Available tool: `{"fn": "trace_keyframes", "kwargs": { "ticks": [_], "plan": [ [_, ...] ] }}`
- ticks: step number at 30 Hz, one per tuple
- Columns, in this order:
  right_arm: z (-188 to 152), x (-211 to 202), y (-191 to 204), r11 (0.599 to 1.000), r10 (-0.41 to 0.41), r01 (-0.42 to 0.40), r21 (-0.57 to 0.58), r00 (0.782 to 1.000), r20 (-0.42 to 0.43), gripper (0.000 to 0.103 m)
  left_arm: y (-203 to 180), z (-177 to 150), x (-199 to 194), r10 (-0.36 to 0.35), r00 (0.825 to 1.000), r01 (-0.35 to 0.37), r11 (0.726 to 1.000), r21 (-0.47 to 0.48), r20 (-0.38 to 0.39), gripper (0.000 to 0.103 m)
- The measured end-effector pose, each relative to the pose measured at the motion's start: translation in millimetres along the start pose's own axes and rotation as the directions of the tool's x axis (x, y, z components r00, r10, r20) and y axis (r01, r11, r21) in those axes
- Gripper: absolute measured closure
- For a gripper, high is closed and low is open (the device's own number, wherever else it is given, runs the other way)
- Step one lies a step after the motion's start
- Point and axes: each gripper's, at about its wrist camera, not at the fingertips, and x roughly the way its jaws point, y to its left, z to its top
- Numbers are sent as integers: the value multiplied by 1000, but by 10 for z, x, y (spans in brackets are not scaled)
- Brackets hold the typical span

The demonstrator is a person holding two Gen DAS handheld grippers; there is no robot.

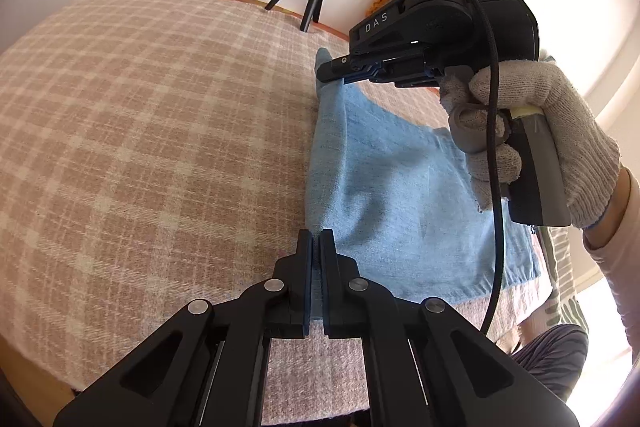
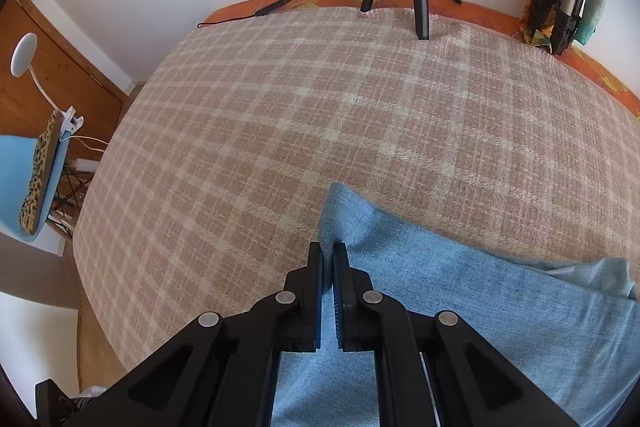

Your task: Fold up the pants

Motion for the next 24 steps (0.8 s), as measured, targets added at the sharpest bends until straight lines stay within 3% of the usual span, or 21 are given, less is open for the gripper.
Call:
{"fn": "trace_keyframes", "kwargs": {
  "ticks": [2,3,4,11,13,15,18,19,24],
  "plan": [
    [18,-22,-12,1000,3,-3,5,1000,1,101,16,13,-4,-9,1000,9,999,-34,-11,78],
    [25,-41,-16,1000,5,-5,8,1000,4,101,26,24,-9,-22,1000,21,998,-55,-12,56],
    [28,-60,-18,1000,4,-5,10,1000,8,101,27,24,-11,-35,999,34,996,-77,-7,52],
    [17,-190,-23,1000,17,-17,3,1000,26,101,-186,0,193,-45,998,44,998,-41,-35,56],
    [18,-221,-37,1000,26,-26,4,999,29,101,-247,-22,224,-36,999,35,999,-22,-34,82],
    [20,-214,-37,999,37,-36,-20,999,15,100,-319,-42,187,-28,1000,28,999,17,-9,90],
    [47,-200,-66,999,18,-18,-27,1000,-8,82,-387,-55,144,-7,1000,6,998,56,22,91],
    [59,-195,-73,1000,2,-2,-25,1000,-10,65,-391,-62,141,2,1000,-3,998,57,25,91],
    [118,-38,55,994,-84,78,-82,994,-68,64,-412,-69,144,15,999,-17,998,63,36,92]
  ]
}}
